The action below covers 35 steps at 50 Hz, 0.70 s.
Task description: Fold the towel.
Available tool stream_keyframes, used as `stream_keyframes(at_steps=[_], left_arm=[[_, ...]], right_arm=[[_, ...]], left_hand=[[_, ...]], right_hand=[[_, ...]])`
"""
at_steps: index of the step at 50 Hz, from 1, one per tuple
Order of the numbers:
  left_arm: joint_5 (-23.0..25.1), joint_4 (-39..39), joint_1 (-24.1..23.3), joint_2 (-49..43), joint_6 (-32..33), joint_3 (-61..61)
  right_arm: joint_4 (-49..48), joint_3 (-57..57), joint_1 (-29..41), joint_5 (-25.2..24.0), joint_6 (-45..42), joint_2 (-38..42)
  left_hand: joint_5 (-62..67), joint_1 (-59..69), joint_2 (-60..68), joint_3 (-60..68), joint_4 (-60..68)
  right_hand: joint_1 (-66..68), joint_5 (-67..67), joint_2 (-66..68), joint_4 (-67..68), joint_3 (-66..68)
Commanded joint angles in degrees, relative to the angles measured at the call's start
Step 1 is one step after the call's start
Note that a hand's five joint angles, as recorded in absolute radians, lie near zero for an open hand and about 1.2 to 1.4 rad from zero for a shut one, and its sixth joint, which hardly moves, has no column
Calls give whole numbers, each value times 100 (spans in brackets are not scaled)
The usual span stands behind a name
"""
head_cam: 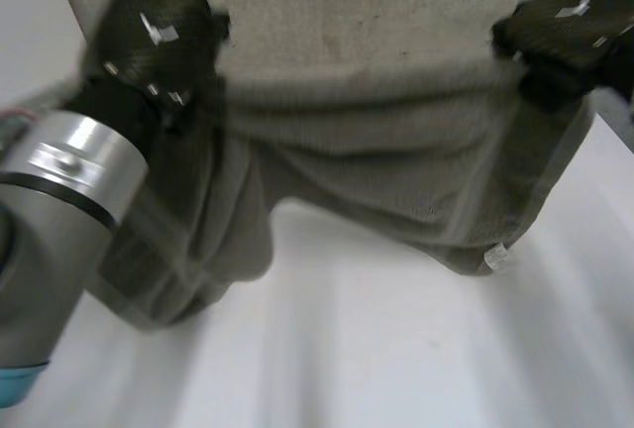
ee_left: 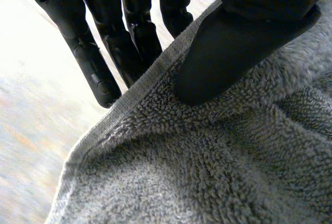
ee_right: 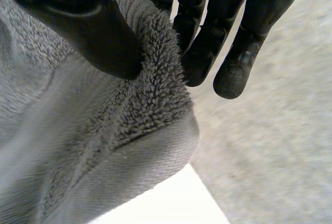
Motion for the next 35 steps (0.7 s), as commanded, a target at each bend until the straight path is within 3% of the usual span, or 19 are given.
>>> stream_keyframes(at_steps=[1,6,11,12,13,14,15,16,17,18,19,20,24,27,29,35], left_arm=[[-5,-186,69,-1131,23,94],[-23,-186,289,-1934,260,604],[-67,-142,438,-2514,744,1641],[-58,-72,490,-2557,839,2016],[-66,172,543,-2549,875,2367],[-67,174,544,-2549,875,2371],[-67,523,578,-2549,858,2615],[-75,1074,587,-2523,840,2730],[-75,1080,587,-2523,840,2731],[-75,1671,570,-2392,849,2696],[-101,2208,570,-2147,849,2592],[-102,2214,570,-2145,849,2591],[-67,3144,561,-1653,805,1838],[-66,3093,552,-1591,761,1293],[-67,3014,544,-1591,735,994],[-75,2838,561,-1679,717,-377]], right_arm=[[-22,-19,491,362,-202,873],[-127,-772,771,563,-176,1881],[-620,-1417,834,924,-88,2147],[-1229,-1617,842,1212,43,2156],[-1235,-1619,842,1214,44,2156],[-2227,-1601,860,1493,279,2104],[-3142,-1410,860,1661,446,1929],[-3151,-1408,860,1663,448,1927],[-3951,-1095,842,1784,561,1588],[-4621,-743,851,1838,632,1150],[-4627,-740,851,1838,633,1145],[-4932,-453,834,1838,624,762],[-4759,-239,790,1742,650,627],[-4188,-89,772,1425,677,715],[-3689,234,763,901,677,758],[-3511,939,710,441,633,864]], left_hand=[[1107,1391,1025,1027,1019],[1107,1391,1025,1027,1019],[1107,1391,1025,1027,1019],[1107,1391,1025,1027,1019],[1107,1391,1025,1027,1019],[1107,1391,1025,1027,1019],[1107,1391,1025,1027,1019],[1107,1391,1025,1027,1019],[1107,1391,1025,1027,1019],[1107,1391,1025,1027,1019],[1107,1391,1025,1027,1019],[1107,1391,1025,1027,1019],[1107,1391,1025,1027,1019],[1107,1391,1025,1027,1019],[1107,1391,1025,1027,1019],[1107,1391,1025,1027,1019]], right_hand=[[384,362,385,335,373],[384,362,385,335,373],[384,362,385,335,373],[384,362,385,335,373],[384,362,385,335,373],[384,362,385,335,373],[384,362,385,335,373],[384,362,385,335,373],[384,362,385,335,373],[384,362,385,335,373],[384,362,385,335,373],[384,362,385,335,373],[384,362,385,335,373],[384,362,385,335,373],[384,362,385,335,373],[384,362,385,335,373]])
